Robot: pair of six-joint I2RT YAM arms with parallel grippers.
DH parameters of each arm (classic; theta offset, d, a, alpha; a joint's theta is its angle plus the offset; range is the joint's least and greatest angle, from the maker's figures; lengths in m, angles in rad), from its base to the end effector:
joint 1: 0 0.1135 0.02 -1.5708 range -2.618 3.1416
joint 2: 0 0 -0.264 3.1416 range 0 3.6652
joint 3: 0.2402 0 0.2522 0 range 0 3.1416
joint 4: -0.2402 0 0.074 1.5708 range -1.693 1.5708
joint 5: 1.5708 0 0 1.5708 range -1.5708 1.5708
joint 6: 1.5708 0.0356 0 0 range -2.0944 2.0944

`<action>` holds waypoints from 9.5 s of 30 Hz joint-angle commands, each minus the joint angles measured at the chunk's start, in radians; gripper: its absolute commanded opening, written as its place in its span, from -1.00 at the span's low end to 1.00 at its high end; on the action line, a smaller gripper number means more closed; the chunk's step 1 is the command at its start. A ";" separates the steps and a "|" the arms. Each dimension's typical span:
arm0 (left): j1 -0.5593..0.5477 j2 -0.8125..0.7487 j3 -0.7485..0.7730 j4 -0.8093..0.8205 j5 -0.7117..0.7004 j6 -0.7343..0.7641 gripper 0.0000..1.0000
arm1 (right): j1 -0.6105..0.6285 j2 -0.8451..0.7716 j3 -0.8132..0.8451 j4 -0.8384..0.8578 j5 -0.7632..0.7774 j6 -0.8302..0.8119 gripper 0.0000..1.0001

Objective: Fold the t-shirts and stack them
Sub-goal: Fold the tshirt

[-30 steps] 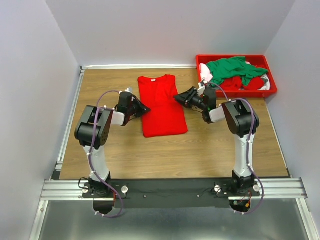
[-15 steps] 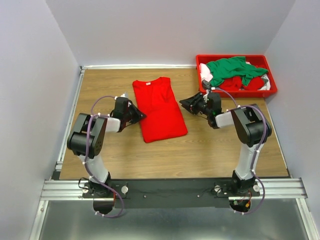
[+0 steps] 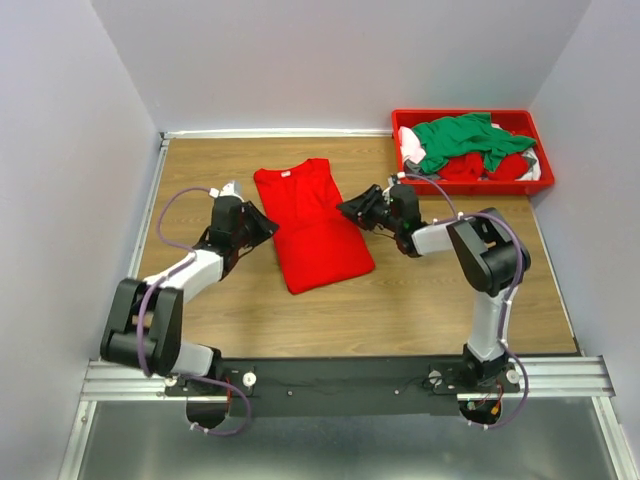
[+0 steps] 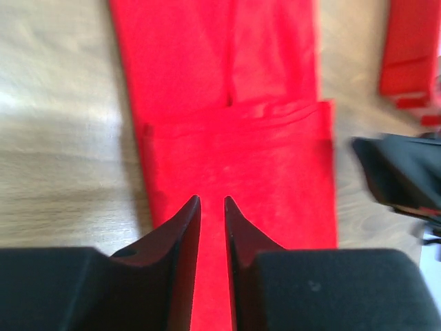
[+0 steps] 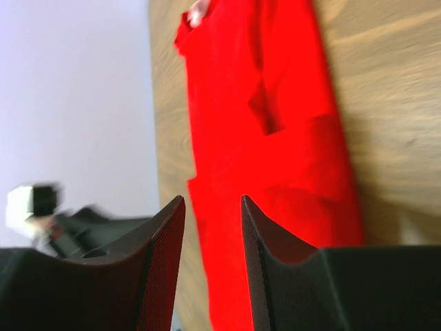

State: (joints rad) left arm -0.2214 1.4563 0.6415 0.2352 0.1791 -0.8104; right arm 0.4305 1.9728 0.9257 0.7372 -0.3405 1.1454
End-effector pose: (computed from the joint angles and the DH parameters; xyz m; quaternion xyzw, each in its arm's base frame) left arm 0.2842 -0.0705 0.1790 -0.2136 0.8508 -0.3021 0.3732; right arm 0.3587 0.1778 0.1415 0.1850 0.7807 0.5084 0.3128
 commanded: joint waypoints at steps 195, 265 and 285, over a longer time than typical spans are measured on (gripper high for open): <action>-0.319 -0.496 0.083 -0.760 0.181 0.161 -1.00 | 0.223 -0.298 0.707 -1.865 0.443 -0.754 -0.99; -0.149 -0.154 0.038 -0.185 0.022 0.205 -0.28 | 0.119 -0.140 0.380 -0.926 -0.014 -0.744 -0.49; 0.109 0.270 -0.011 0.314 0.313 -0.041 -0.35 | -0.045 0.293 0.312 -0.019 -0.335 -0.188 -0.40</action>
State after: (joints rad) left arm -0.1677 1.7355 0.6563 0.4820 0.4461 -0.8215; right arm 0.3923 2.2868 1.2560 0.6106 -0.6998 0.9390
